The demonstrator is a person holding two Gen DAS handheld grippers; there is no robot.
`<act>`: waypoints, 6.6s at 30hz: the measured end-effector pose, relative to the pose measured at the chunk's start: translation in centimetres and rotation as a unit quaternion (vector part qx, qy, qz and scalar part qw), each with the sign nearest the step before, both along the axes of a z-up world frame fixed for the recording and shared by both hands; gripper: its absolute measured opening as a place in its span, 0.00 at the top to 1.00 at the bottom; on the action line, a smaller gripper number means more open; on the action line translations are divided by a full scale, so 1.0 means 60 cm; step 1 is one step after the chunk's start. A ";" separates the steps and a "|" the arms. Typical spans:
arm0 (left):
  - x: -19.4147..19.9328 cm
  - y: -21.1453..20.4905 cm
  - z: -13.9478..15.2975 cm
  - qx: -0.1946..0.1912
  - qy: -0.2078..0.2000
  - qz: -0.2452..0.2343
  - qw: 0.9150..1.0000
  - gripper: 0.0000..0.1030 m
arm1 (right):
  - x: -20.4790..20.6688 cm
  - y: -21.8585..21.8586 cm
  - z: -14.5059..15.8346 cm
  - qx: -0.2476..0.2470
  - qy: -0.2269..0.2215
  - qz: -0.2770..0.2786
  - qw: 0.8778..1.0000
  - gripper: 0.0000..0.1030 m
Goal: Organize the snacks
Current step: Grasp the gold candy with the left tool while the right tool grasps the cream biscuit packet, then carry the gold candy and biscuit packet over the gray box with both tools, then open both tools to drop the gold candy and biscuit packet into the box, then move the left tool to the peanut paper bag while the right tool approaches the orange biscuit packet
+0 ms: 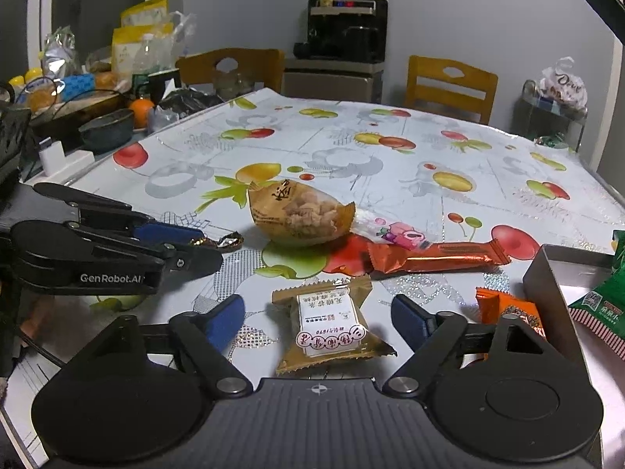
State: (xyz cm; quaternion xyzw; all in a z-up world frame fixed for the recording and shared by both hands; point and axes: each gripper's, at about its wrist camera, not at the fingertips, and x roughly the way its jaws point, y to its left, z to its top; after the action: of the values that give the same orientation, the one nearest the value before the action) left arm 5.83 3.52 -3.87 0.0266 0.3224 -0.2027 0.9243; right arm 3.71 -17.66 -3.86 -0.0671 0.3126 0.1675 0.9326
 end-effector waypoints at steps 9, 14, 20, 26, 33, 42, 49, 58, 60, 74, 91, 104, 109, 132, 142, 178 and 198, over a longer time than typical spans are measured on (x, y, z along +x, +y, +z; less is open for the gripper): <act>0.001 0.001 0.000 -0.001 0.001 0.000 1.000 0.80 | 0.000 -0.008 -0.003 0.013 0.008 -0.003 1.000 0.57; 0.001 0.000 -0.001 0.002 -0.001 0.000 1.000 0.80 | -0.009 -0.012 0.005 0.022 -0.005 -0.001 1.000 0.63; -0.002 -0.007 -0.001 0.015 -0.007 0.000 1.000 0.80 | -0.021 -0.018 0.018 0.030 -0.022 -0.005 0.999 0.63; -0.007 -0.007 0.000 0.017 -0.009 0.008 1.000 0.80 | -0.044 -0.031 0.043 0.046 -0.034 0.005 0.998 0.63; -0.031 -0.016 0.011 0.032 -0.036 0.016 0.999 0.80 | -0.067 -0.058 0.065 0.059 -0.044 0.005 0.997 0.63; -0.057 -0.026 0.062 -0.010 -0.053 0.002 0.999 0.80 | -0.081 -0.090 0.083 0.068 -0.066 0.003 0.995 0.63; -0.083 -0.065 0.113 -0.014 -0.087 -0.033 0.996 0.80 | -0.093 -0.111 0.096 0.072 -0.081 0.004 0.994 0.63; -0.096 -0.125 0.130 -0.002 -0.098 -0.072 0.993 0.80 | -0.106 -0.152 0.113 0.076 -0.098 -0.015 0.992 0.63; -0.096 -0.133 0.130 -0.002 -0.098 -0.076 0.992 0.80 | -0.109 -0.165 0.115 0.077 -0.099 -0.022 0.992 0.63; -0.098 -0.222 0.137 0.004 -0.096 -0.114 0.989 0.80 | -0.136 -0.266 0.119 0.090 -0.123 -0.068 0.986 0.63; -0.092 -0.374 0.133 0.003 -0.081 -0.174 0.981 0.80 | -0.137 -0.385 0.085 0.071 -0.111 -0.135 0.982 0.63; -0.049 -0.502 0.073 0.035 -0.052 -0.205 0.977 0.80 | -0.112 -0.409 0.050 0.052 -0.090 -0.170 0.980 0.63; -0.030 -0.518 0.050 0.045 -0.044 -0.200 0.978 0.80 | -0.089 -0.410 0.043 0.030 -0.079 -0.189 0.978 0.63; -0.024 -0.505 0.040 0.044 -0.038 -0.192 0.980 0.80 | -0.067 -0.404 0.037 0.001 -0.064 -0.204 0.977 0.61; -0.029 -0.497 0.044 0.039 -0.036 -0.190 0.980 0.70 | -0.071 -0.400 0.039 0.001 -0.073 -0.208 0.975 0.50; -0.066 -0.303 0.098 -0.020 -0.065 -0.139 0.988 0.11 | -0.117 -0.324 0.111 0.080 -0.089 -0.188 0.975 0.00; -0.056 -0.054 0.095 -0.017 -0.085 -0.008 0.996 0.05 | -0.099 -0.176 0.108 0.051 -0.053 -0.115 0.991 0.00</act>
State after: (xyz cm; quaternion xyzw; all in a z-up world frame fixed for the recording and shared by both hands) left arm 2.44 0.29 1.80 0.0304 0.2393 -0.2123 0.9469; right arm -2.21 -28.19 2.63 0.0078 0.2597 0.0709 0.9630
